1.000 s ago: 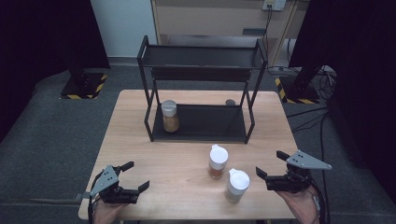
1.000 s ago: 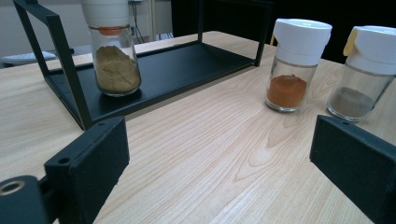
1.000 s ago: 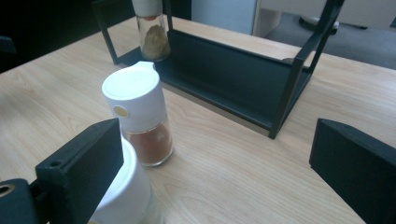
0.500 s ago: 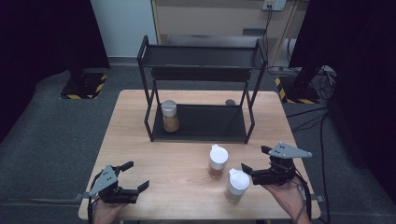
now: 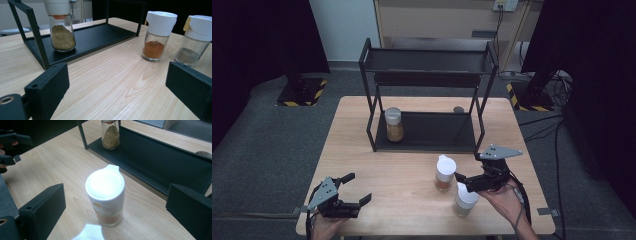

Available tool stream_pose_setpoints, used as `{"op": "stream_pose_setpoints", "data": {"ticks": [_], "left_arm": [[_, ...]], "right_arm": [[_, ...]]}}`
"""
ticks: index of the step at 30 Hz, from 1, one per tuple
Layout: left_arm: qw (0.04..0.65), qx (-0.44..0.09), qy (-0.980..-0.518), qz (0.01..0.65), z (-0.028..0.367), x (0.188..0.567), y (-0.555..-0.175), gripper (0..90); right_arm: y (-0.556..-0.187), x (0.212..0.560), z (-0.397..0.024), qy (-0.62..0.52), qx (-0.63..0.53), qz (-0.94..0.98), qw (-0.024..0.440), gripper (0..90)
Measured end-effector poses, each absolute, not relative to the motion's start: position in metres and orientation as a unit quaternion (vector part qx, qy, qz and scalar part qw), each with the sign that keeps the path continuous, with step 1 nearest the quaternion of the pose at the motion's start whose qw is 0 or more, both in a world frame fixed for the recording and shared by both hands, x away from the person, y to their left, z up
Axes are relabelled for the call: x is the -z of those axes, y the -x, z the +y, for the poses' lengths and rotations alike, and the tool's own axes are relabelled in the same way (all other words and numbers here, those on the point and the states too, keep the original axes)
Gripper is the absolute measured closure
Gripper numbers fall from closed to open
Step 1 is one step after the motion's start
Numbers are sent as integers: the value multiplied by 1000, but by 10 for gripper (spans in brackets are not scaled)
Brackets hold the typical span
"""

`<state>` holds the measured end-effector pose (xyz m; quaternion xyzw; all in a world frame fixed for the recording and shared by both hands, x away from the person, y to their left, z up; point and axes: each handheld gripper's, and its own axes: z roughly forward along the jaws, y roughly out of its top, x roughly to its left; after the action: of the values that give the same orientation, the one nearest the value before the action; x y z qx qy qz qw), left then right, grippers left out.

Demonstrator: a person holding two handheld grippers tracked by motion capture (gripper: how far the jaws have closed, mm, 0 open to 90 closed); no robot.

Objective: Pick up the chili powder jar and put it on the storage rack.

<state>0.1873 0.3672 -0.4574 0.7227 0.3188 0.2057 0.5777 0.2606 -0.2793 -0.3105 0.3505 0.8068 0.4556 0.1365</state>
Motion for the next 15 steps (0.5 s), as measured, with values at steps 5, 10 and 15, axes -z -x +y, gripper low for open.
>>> {"op": "stream_pose_setpoints", "data": {"ticks": [5,10,15], "left_arm": [[578,-206,-722,319,367,457,-187,41],[578,-207,-722,320,368,457,-187,42],[579,-207,-721,320,368,458,-186,42]], "right_arm": [[-271,305,-266,-347,-442,818,125,28],[-283,302,-251,-343,-422,831,118,29],[-294,299,-235,-337,-402,844,111,29]]}}
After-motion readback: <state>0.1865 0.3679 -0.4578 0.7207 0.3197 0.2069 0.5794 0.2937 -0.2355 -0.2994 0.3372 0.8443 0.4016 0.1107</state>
